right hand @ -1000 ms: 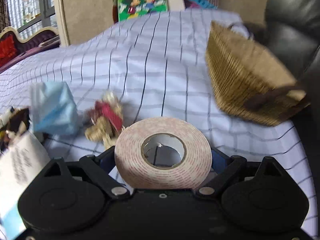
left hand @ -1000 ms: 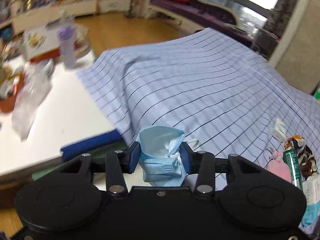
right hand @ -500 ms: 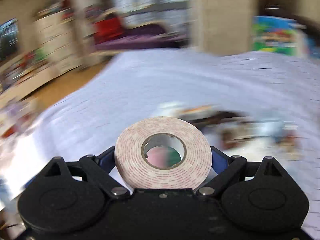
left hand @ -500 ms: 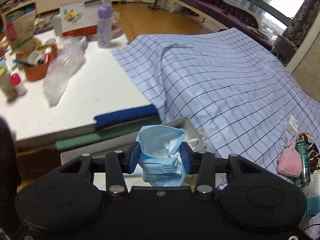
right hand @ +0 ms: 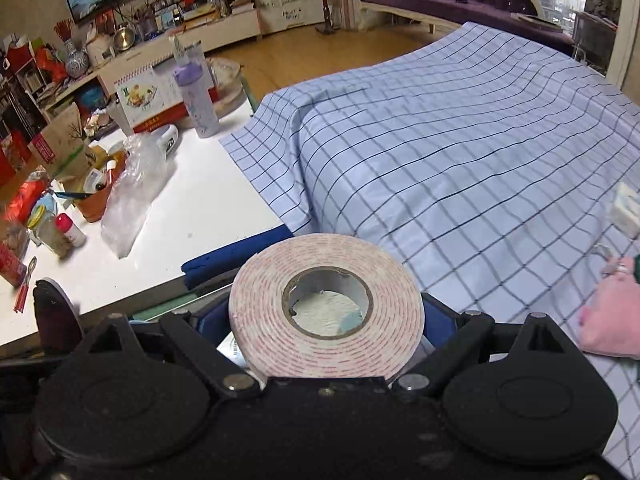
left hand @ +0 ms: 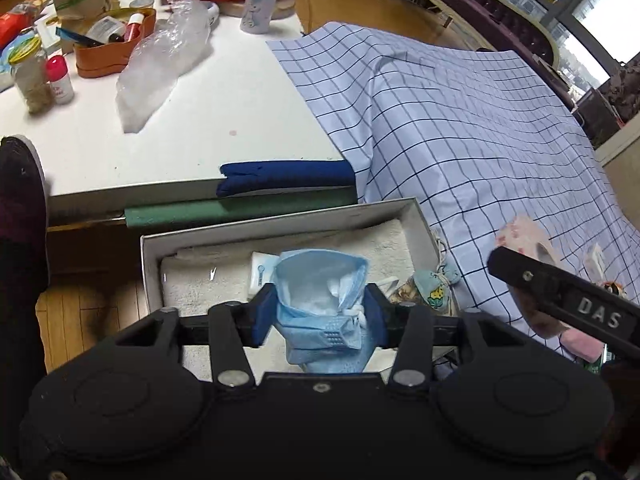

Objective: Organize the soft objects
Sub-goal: 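Carry the mask and tape roll into the box and open both grippers, then withdraw both tools from the box back toward the pile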

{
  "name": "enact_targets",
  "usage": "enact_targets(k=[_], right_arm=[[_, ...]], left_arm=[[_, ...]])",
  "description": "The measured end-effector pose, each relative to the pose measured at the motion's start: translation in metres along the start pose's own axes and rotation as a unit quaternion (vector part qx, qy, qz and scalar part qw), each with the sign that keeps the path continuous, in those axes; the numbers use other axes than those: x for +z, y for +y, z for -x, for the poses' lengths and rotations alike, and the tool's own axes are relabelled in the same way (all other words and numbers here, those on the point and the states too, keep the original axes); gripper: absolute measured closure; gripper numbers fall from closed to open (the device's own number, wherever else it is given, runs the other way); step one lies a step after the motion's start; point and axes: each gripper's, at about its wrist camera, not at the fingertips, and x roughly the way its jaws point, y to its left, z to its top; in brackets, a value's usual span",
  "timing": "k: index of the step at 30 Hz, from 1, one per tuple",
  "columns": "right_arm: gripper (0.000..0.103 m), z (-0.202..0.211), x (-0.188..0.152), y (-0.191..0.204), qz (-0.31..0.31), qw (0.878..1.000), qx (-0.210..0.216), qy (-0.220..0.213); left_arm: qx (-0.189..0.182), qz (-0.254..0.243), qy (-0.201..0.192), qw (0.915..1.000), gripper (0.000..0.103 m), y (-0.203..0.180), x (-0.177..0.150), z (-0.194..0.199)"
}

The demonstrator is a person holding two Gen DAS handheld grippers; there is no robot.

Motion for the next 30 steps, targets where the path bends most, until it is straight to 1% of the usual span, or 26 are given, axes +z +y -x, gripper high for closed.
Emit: enact_targets(k=[4,6,7,8,9,10,13,15,18,20,24,28,30], right_arm=[[0.008,-0.015,0.005,0.011,-0.012,1.0,0.009,0.001],[0.007,-0.015,0.004,0.008,-0.03,0.999,0.014,-0.002],[0.004,-0.014,0.004,0.008,-0.038,0.999,0.019,-0.004],[0.004,-0.013,0.003,0.004,-0.042,0.999,0.026,-0.005],[0.004,-0.01,0.001,0.003,-0.043,0.999,0.033,-0.006],[0.004,-0.007,-0.001,0.001,-0.044,0.998,0.031,-0.009],[0.004,0.011,-0.008,-0.009,-0.033,0.999,0.023,-0.031],[0.004,0.022,-0.013,-0.018,-0.027,0.999,0.019,-0.04],[0.004,0.037,-0.025,-0.032,-0.016,0.998,0.014,-0.055],[0.004,0.046,-0.033,-0.041,-0.012,0.998,0.004,-0.068],[0.004,0.053,-0.051,-0.056,-0.006,0.996,-0.012,-0.086],[0.004,0.056,-0.074,-0.073,0.003,0.996,-0.034,-0.087],[0.004,0.057,-0.085,-0.081,0.012,0.995,-0.05,-0.088]], left_arm=[[0.0,0.025,0.012,0.9996,0.047,0.004,0.002,0.0],[0.008,0.02,0.007,0.9997,0.031,0.0,0.002,0.003],[0.017,0.013,0.0,0.9998,0.028,-0.004,0.0,0.004],[0.026,0.003,-0.007,0.9996,0.027,-0.007,-0.002,0.005],[0.031,-0.003,-0.01,0.9995,0.027,-0.01,-0.004,0.005],[0.03,-0.002,-0.01,0.9995,0.027,-0.009,-0.005,0.005],[0.027,0.014,-0.003,0.9995,0.026,-0.005,-0.008,0.0],[0.038,0.017,-0.001,0.9991,0.026,-0.004,-0.01,-0.002],[0.059,0.006,-0.011,0.9982,0.026,-0.008,-0.015,-0.002],[0.065,-0.001,-0.013,0.9978,0.026,-0.012,-0.019,-0.003],[0.054,0.003,-0.013,0.9984,0.026,-0.023,-0.023,-0.006],[0.05,-0.016,-0.024,0.9983,0.026,-0.045,-0.033,-0.006],[0.041,-0.028,-0.028,0.9983,0.026,-0.058,-0.04,-0.006]])
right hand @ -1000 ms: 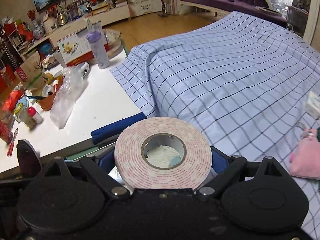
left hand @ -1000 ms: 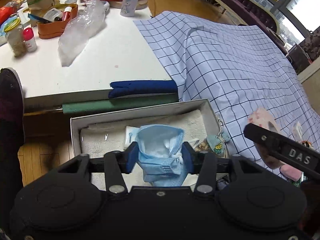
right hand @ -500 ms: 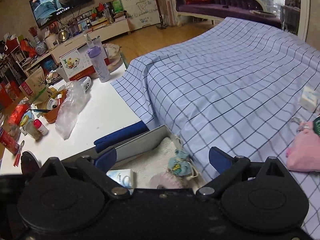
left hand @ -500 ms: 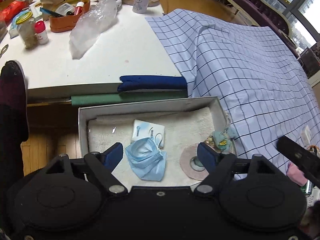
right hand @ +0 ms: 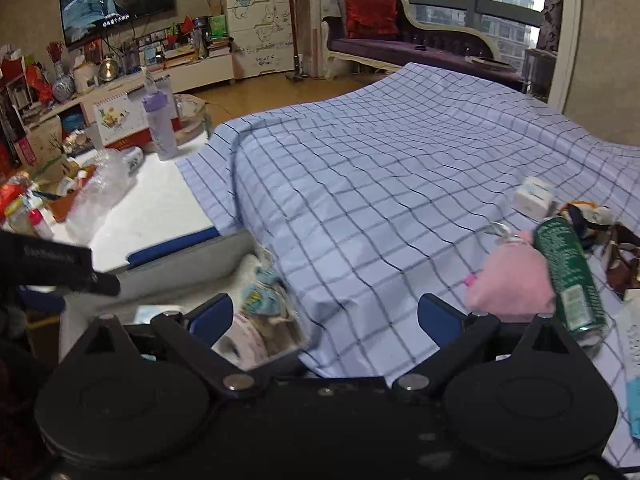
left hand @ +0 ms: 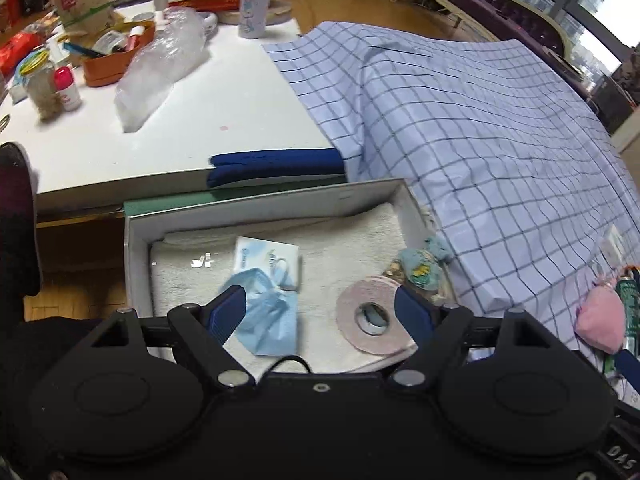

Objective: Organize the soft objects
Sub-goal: 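Withdraw both tools from the box back toward the pile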

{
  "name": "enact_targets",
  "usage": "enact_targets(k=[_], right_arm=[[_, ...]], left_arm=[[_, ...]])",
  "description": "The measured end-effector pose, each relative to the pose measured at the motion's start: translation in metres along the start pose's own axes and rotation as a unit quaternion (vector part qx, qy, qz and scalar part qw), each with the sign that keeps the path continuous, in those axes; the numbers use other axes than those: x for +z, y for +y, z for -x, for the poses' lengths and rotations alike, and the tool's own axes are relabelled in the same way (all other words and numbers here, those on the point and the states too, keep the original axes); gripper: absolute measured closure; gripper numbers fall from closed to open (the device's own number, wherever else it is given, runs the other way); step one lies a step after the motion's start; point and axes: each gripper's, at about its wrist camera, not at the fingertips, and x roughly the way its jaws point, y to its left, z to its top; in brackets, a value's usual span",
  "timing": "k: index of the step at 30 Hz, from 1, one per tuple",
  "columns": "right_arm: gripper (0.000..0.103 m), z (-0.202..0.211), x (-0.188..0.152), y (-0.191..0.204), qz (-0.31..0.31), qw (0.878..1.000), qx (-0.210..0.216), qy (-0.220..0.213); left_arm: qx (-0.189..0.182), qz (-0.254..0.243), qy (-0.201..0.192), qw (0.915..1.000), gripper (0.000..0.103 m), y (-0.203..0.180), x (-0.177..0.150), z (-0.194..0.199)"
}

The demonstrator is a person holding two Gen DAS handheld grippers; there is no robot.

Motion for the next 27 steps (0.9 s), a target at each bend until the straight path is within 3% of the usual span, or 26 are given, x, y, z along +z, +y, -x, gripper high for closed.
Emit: enact_targets(k=[4,6,10,15,23,27], right_arm=[[0.004,0.003,-0.018,-0.025,-0.005,0.999,-0.032,0.0],[0.004,0.006,-0.026,-0.042,-0.023,0.999,-0.04,0.004],[0.004,0.012,-0.038,-0.073,-0.04,0.997,-0.068,0.008],[0.004,0.025,-0.052,-0.115,-0.051,0.992,-0.118,0.007],[0.005,0.037,-0.047,-0.172,-0.096,0.983,-0.159,0.003],[0.005,0.03,-0.026,-0.18,-0.115,0.982,-0.151,-0.002]], left_arm=[[-0.02,-0.021,-0.016,0.9994,0.021,-0.025,-0.013,0.005],[-0.034,-0.036,-0.024,0.9985,0.011,-0.038,-0.02,0.008],[-0.05,-0.065,-0.043,0.9957,0.009,-0.062,-0.035,0.012],[-0.073,-0.087,-0.029,0.9932,0.009,-0.079,-0.051,0.004],[-0.046,-0.116,-0.039,0.9914,0.006,-0.088,-0.063,-0.001],[-0.045,-0.116,-0.038,0.9915,0.006,-0.087,-0.064,-0.003]])
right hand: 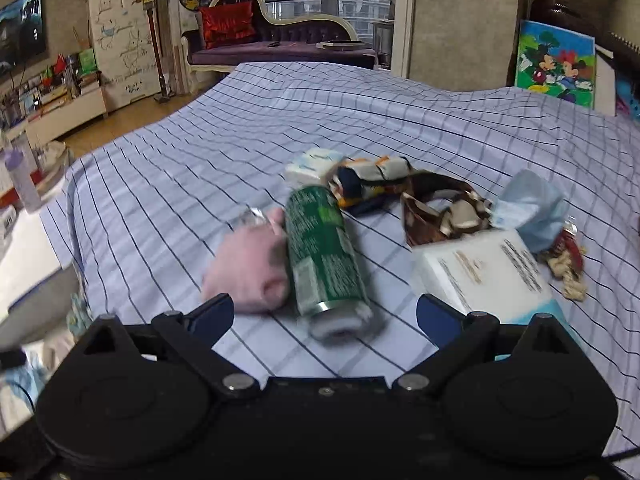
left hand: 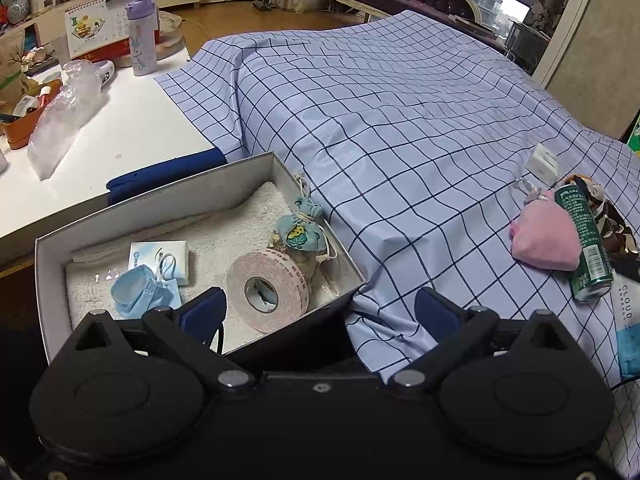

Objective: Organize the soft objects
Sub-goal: 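Withdraw both tools from the box back toward the pile, then grasp the pink pouch with the right gripper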

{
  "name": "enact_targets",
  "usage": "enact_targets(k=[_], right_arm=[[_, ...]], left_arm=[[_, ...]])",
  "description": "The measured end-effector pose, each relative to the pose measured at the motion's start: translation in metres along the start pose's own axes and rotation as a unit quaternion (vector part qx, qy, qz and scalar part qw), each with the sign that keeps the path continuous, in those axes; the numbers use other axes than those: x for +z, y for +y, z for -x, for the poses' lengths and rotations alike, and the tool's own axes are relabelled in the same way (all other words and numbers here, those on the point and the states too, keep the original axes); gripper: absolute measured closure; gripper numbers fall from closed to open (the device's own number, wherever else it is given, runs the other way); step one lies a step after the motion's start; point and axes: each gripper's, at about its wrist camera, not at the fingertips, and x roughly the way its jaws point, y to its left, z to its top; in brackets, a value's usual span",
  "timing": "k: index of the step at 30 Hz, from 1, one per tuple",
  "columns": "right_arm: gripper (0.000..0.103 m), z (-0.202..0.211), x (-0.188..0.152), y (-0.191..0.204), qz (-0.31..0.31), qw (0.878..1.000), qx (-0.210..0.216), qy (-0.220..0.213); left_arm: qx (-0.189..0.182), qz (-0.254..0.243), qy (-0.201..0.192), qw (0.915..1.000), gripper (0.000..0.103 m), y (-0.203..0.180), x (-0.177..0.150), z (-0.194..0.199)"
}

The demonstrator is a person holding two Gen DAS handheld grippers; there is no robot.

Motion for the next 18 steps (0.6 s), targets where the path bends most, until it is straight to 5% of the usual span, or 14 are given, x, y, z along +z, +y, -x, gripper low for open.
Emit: enact_targets(k=[12,18], right_arm=[[0.005,-0.032,0.039,0.02,0.009,1.0,-0.021,-0.001],[0.01,-0.077,0.08,0.007,0.029,0.997,-0.053,0.043]], left_arm=[[0.008,-0.004,0.003,1.0,0.006,0.0,-0.002,-0.003],[0.006,-0.01,0.003,0.9999,0.006,-0.003,-0.002,-0.003]])
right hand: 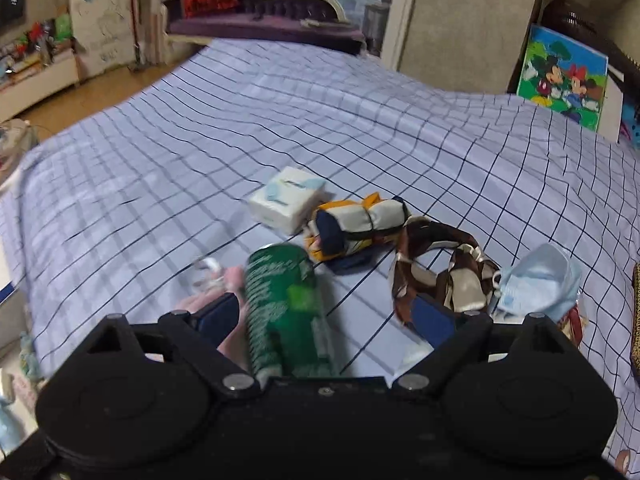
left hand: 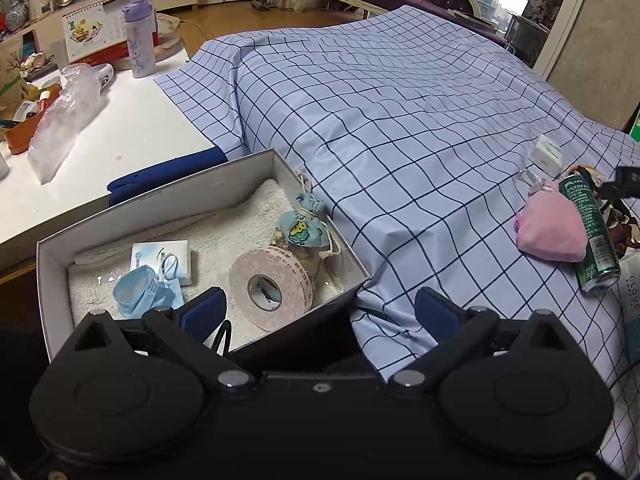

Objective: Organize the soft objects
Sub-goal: 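Grasp the pink pouch with the right gripper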

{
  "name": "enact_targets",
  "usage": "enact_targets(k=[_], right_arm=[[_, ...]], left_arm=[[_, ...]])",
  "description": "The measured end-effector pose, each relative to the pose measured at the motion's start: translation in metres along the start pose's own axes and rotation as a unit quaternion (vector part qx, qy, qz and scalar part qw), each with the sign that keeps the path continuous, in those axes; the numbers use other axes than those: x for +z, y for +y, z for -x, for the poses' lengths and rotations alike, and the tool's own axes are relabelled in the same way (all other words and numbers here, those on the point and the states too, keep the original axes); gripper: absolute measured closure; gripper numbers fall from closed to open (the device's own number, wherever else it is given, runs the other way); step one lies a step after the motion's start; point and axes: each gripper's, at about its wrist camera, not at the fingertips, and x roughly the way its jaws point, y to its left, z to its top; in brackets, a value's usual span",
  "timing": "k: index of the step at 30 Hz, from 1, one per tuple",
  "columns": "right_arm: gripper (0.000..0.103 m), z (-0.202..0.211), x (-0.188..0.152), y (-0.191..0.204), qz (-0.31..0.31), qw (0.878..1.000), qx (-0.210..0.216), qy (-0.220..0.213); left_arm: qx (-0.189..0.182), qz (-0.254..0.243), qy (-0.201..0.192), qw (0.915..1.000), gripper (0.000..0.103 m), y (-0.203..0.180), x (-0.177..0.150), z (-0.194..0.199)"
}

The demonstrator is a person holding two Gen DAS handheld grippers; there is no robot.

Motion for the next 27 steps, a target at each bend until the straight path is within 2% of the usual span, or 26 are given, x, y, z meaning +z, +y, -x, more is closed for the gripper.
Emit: enact_targets(k=[7,12,13,15,18,20,24,27], right_arm=[[0.01,-0.04,0.023,0.009,-0.002,0.999,-0.018,0.036],[0.011,-0.046,0.022,0.028,0.02,0.999,-0.044,0.024],[0.016,-0.044,0.021,0.031,0.019,0.999,-0.043,0.018],[0.021,-0.035,0.018,0.037,0.011,1.0,-0.016,0.007],[0.021,-0.022,0.016,0.046,-0.001,0.999,0.05,0.002],[0.021,-0.025,0.017,0.054,-0.007,0.997,0.08,0.012],[0.022,-0.048,0.019,0.067,-0.034,0.995,0.08,0.054],[0.022,-0.065,0.019,0.077,-0.056,0.993,0.06,0.087]], left_arm=[[-0.01,0.011,0.002,0.9999,0.006,0.003,0.001,0.001],[-0.011,0.014,0.002,0.9998,0.006,0.004,0.001,0.001],[-0.011,0.015,0.002,0.9998,0.006,0.004,0.001,0.001],[-0.011,0.017,0.003,0.9998,0.006,0.004,0.001,0.0],[-0.012,0.017,0.003,0.9998,0.006,0.005,0.001,0.001],[-0.012,0.019,0.002,0.9998,0.006,0.006,0.001,0.002],[-0.012,0.027,0.002,0.9996,0.006,0.009,0.001,0.001],[-0.011,0.03,0.005,0.9995,0.006,0.01,0.001,0.0]])
